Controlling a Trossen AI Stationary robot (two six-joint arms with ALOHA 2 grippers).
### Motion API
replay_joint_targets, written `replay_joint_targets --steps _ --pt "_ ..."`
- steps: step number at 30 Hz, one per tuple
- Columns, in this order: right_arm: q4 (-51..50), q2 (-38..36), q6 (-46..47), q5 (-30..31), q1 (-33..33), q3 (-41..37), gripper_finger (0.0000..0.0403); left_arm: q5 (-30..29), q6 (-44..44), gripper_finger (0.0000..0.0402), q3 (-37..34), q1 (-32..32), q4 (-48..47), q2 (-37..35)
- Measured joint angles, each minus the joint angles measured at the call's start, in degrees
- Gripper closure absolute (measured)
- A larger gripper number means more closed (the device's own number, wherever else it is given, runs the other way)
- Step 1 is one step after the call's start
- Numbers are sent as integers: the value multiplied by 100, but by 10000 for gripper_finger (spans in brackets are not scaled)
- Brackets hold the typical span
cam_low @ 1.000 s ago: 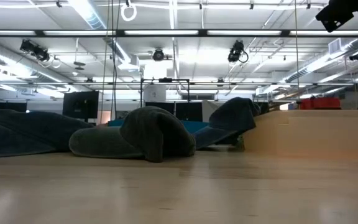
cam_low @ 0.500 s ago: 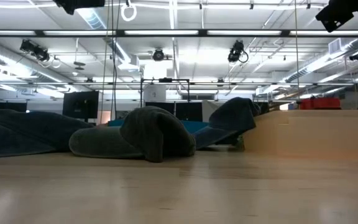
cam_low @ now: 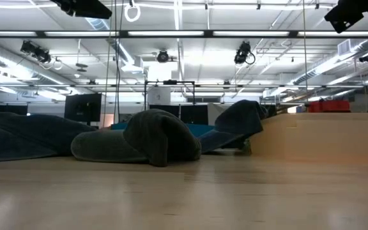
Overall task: Pick & Place hat
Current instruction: Put the right blue cap into the orange bin
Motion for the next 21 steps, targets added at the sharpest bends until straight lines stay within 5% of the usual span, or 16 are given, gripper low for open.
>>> replay_joint_targets --steps 21 --pt "-2 2 -1 0 0 0 357 0 -343 207 0 2 -78 37"
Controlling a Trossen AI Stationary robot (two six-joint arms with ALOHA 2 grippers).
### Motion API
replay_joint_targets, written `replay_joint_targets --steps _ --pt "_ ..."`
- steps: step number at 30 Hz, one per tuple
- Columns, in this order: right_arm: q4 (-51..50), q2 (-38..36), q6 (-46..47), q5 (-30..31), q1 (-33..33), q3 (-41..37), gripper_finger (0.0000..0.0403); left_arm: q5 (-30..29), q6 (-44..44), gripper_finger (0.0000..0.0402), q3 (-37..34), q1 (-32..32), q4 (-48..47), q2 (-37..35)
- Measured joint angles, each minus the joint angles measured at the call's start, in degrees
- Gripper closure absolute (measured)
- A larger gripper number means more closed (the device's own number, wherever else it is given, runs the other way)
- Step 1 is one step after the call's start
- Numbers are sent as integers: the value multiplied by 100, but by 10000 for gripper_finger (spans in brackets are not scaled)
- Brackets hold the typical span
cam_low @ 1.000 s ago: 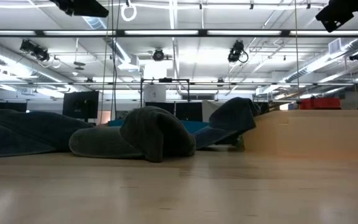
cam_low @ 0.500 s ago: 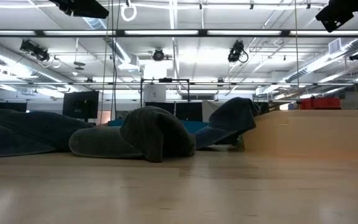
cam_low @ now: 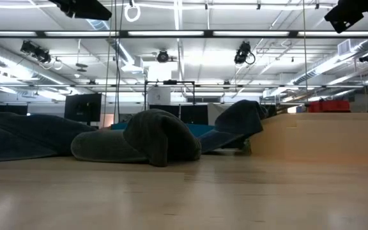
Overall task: Pick & Place hat
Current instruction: Put the right blue cap into the orange bin
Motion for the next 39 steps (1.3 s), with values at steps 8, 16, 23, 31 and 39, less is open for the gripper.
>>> replay_joint_targets --steps 8,16,23,31,39 --pt "1 -2 0 -1 -1 1 357 153 -273 207 4 638 -166 149" --pt "0 0 4 37 1 1 357 1445 -716 207 4 1368 -562 490" --pt "0 0 42 135 -1 1 357 1593 -717 207 4 1473 -549 809" --pt "-1 0 65 192 0 0 357 1596 -678 207 4 1462 -301 826" --pt "-2 0 67 192 1 0 357 2111 -944 207 4 1458 -361 826"
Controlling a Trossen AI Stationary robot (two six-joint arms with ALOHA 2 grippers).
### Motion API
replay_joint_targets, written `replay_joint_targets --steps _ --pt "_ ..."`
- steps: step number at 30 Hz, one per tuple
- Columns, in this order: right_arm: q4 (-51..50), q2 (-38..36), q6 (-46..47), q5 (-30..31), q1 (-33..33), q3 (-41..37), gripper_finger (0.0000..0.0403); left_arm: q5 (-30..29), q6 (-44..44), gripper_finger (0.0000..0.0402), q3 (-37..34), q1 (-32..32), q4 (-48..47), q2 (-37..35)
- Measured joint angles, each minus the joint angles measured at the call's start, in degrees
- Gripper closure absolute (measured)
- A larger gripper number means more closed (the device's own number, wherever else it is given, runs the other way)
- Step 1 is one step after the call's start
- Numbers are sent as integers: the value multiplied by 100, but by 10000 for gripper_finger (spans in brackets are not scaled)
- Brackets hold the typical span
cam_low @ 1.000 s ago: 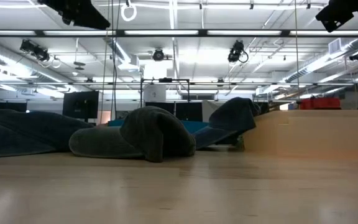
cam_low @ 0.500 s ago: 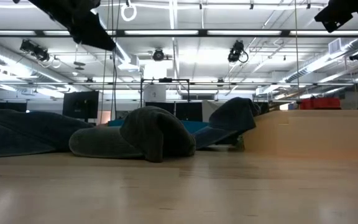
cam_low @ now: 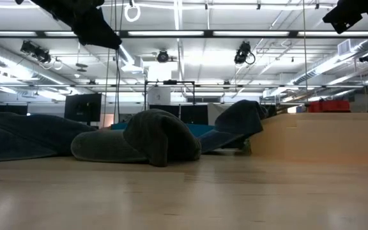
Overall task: Pick & Place hat
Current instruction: Put the right blue cap into the orange bin
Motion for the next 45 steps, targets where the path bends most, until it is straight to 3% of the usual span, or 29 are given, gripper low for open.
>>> replay_joint_targets --steps 13,24,29,32,37,45 --pt "0 0 -1 1 -1 1 357 4 -87 207 0 2 10 0" --pt "350 24 -10 15 -1 -37 357 392 -68 207 -5 2 -6 97" --pt "964 103 -436 797 -1 -299 357 395 -63 207 -7 0 35 357" --pt "1839 255 -915 1317 -2 -636 357 392 82 207 -9 4 134 524" --pt "3883 1095 -1843 1229 -2 -1043 352 277 413 207 -9 2 321 715" --pt "3660 3058 -2274 1245 -151 -415 279 173 389 207 -9 2 688 726"
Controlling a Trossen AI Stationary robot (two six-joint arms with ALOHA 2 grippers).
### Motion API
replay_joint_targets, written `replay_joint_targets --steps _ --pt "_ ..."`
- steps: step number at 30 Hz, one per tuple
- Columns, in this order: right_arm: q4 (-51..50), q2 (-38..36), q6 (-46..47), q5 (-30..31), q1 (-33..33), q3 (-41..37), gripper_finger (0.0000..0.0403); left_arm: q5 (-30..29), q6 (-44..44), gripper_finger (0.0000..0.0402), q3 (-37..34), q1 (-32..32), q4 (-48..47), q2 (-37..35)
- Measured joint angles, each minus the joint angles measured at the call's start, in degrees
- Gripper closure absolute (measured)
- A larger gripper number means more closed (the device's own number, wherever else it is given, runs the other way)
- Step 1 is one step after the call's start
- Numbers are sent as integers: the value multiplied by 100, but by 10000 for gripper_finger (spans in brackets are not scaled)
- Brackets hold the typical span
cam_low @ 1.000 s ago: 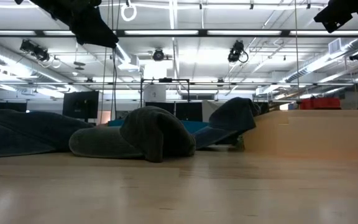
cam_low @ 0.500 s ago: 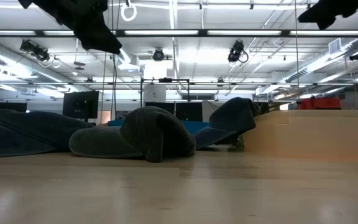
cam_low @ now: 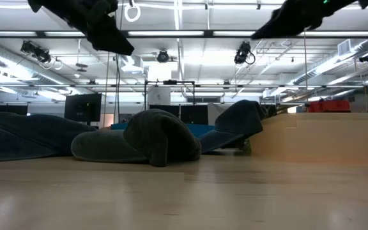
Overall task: Pick & Place hat
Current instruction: Put the right blue cap into the orange bin
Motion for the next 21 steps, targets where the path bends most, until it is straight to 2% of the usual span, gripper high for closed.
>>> replay_joint_targets --steps 5,9,11,15,17,21 --pt "-1010 986 -355 243 -454 713 222 -2 0 207 0 0 107 0" --pt "-1388 1665 -583 222 -923 1259 197 -2 0 207 0 0 113 0" --pt "-1476 1982 -703 -108 -1164 1494 194 -2 0 207 0 0 112 0" --pt "-1641 2616 -751 -1232 -1597 1803 196 -2 -2 207 0 0 110 0" --pt "-1669 2892 -839 -1432 -1733 1860 198 -2 -4 207 0 0 110 -2" --pt "-1717 3320 -1027 -1442 -1926 1861 200 -2 -4 207 0 0 107 -2"
